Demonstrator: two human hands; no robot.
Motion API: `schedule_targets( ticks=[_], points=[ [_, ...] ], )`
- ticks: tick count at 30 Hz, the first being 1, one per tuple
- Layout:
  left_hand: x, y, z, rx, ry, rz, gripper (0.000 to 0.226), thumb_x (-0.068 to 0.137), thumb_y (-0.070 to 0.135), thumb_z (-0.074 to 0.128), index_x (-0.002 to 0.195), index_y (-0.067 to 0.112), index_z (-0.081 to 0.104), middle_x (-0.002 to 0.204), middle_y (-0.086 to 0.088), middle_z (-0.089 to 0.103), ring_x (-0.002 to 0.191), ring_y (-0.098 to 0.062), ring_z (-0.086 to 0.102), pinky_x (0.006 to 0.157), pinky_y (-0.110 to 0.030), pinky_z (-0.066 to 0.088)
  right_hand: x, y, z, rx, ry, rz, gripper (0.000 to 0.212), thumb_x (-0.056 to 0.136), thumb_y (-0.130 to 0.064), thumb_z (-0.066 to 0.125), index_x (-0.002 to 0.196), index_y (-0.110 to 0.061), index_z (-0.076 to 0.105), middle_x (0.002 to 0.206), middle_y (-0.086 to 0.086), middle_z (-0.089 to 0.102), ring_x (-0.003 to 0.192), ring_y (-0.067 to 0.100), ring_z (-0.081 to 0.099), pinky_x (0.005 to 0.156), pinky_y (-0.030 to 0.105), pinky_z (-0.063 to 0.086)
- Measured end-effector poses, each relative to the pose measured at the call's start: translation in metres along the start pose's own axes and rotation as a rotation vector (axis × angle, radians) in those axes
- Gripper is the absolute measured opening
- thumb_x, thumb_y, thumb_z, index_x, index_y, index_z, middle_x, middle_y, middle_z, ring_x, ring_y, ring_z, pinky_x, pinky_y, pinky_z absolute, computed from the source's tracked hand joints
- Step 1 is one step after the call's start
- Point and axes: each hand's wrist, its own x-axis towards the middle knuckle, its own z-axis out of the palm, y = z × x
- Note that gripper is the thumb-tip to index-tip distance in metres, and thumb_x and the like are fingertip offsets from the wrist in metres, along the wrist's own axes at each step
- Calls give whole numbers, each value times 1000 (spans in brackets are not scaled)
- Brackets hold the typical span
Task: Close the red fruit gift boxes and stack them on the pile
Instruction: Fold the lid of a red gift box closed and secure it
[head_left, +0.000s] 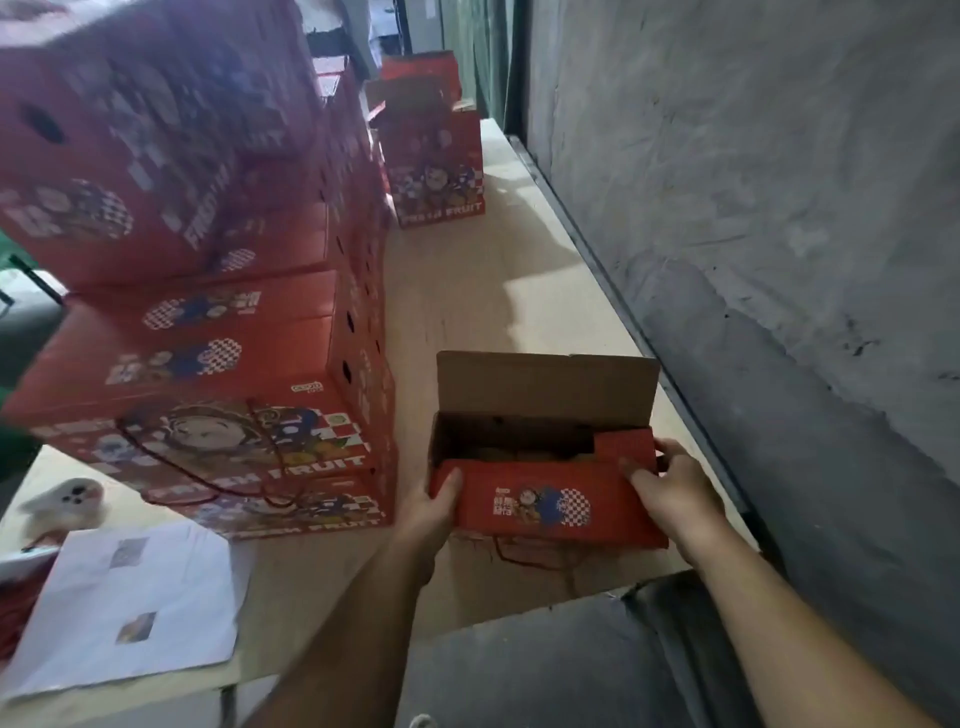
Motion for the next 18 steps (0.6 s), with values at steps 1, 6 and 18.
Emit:
schedule_targets(
  ticks=[1, 6, 18],
  points=[
    [-12, -8, -2, -25, -1, 36, 63, 93, 60, 63, 144, 26, 52, 119, 1, 71, 101, -12, 72, 76, -24, 57, -4, 7, 0, 42, 17, -22, 27, 90, -60, 66, 111, -46, 57, 106, -11, 68, 90, 19, 69, 82, 45, 60],
    [-78, -53, -5, -99, 23, 108, 56, 96, 65, 51, 145, 39, 49, 132, 6, 69, 117, -13, 68, 99, -35, 52, -31, 13, 10, 265, -96, -147, 11, 92, -46, 64, 97, -55, 67, 97, -12, 73, 80, 8, 70, 64, 27, 50],
    [-183, -91, -106, -251, 234, 93, 68, 66, 67, 81, 126, 41, 63, 112, 7, 79, 101, -11, 75, 89, -32, 54, -109, -24, 67, 306, -586, -43, 23, 88, -63, 67, 108, -52, 70, 93, -1, 80, 80, 25, 79, 61, 39, 63]
  ],
)
